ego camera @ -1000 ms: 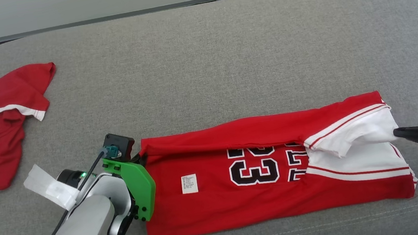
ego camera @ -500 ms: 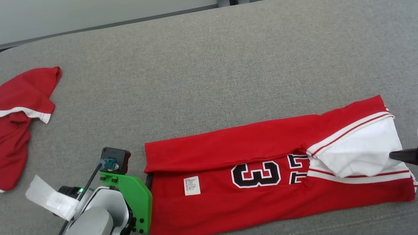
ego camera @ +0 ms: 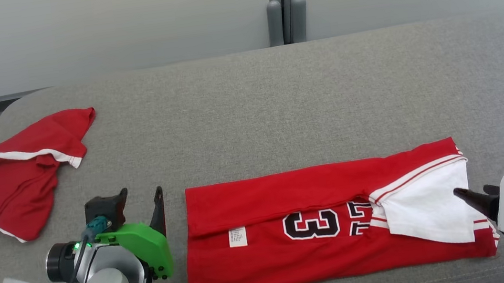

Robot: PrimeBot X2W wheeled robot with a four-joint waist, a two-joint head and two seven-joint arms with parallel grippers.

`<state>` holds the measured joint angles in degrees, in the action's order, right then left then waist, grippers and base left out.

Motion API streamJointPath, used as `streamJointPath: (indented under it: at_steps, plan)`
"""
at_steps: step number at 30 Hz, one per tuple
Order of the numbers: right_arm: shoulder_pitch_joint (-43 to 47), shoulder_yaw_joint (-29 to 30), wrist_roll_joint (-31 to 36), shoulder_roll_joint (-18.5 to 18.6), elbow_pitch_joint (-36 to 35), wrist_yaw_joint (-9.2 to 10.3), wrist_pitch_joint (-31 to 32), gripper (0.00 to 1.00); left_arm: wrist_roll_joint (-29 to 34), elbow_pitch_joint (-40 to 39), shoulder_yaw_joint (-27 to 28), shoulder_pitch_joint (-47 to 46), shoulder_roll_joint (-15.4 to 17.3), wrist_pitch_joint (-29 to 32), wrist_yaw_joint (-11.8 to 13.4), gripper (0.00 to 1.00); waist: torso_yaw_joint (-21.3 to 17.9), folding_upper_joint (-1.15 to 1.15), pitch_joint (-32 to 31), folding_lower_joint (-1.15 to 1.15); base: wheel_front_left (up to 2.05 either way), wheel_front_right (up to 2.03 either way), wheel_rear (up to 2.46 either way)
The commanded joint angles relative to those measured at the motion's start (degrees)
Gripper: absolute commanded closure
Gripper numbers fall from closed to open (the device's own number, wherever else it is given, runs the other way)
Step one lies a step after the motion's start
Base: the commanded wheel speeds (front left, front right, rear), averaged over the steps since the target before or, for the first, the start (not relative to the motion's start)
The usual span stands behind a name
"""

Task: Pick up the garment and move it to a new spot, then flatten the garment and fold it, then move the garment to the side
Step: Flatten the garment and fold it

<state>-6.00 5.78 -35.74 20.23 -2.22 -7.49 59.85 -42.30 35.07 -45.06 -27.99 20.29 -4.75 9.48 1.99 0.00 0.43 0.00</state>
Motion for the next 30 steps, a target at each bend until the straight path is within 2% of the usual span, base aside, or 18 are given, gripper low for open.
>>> streamJointPath:
  at_steps: [1, 4, 5, 10, 14, 21, 25, 30]
  plan:
    - [1.40, 0.63, 0.77, -1.05, -0.54, 0.00, -3.63, 0.00, -0.57, -0.94, 1.51, 1.80, -0.12, -3.05, 1.20, 0.00, 0.48, 0.00, -1.43, 0.00, 0.00, 0.00, 0.00]
    - [2.37, 2.18, 3.31, -4.17, -0.18, -0.03, -12.70, 0.00, -1.13, -3.36, 3.61, 3.75, -0.56, -7.70, 2.33, 0.00, 0.55, 0.00, -2.09, 0.00, 0.00, 0.00, 0.00]
    - [2.23, 2.04, 4.68, -5.75, 0.54, -0.01, -18.61, 0.00, -0.96, -5.12, 4.98, 4.94, -0.28, -9.19, 2.97, 0.00, 0.41, 0.00, -2.48, 0.00, 0.00, 0.00, 0.00]
    - [1.93, -0.64, 7.37, -8.35, 2.69, -0.01, -32.19, 0.00, -0.56, -10.73, 9.78, 9.15, -0.41, -10.48, 4.27, 0.00, 0.25, 0.00, -3.63, 0.00, 0.00, 0.00, 0.00]
    - [1.74, -0.49, 10.50, -10.98, 4.39, -0.01, -42.43, 0.00, 2.40, -16.36, 14.90, 13.55, -0.84, -10.39, 5.64, 0.00, 0.25, 0.00, -4.60, 0.00, 0.00, 0.00, 0.00]
    - [0.89, -0.99, 14.10, -15.60, 8.64, -0.01, -55.88, 0.00, 4.42, -22.90, 21.29, 21.41, -2.52, -10.42, 2.93, 0.00, 0.12, 0.00, -6.06, 0.00, 0.00, 0.00, 0.00]
    - [1.89, -1.97, 14.92, -16.67, 11.75, -0.01, -60.17, 0.00, 6.11, -23.60, 22.34, 25.23, -2.26, -10.43, 1.10, 0.00, 0.50, 0.00, -6.94, 0.00, 0.00, 0.00, 0.00]
    - [3.73, -2.73, 14.91, -17.20, 15.32, -0.01, -64.63, 0.00, 7.48, -23.45, 22.89, 28.79, -2.11, -10.43, -0.05, 0.00, 1.04, 0.00, -7.90, 0.00, 0.00, 0.00, 0.00]
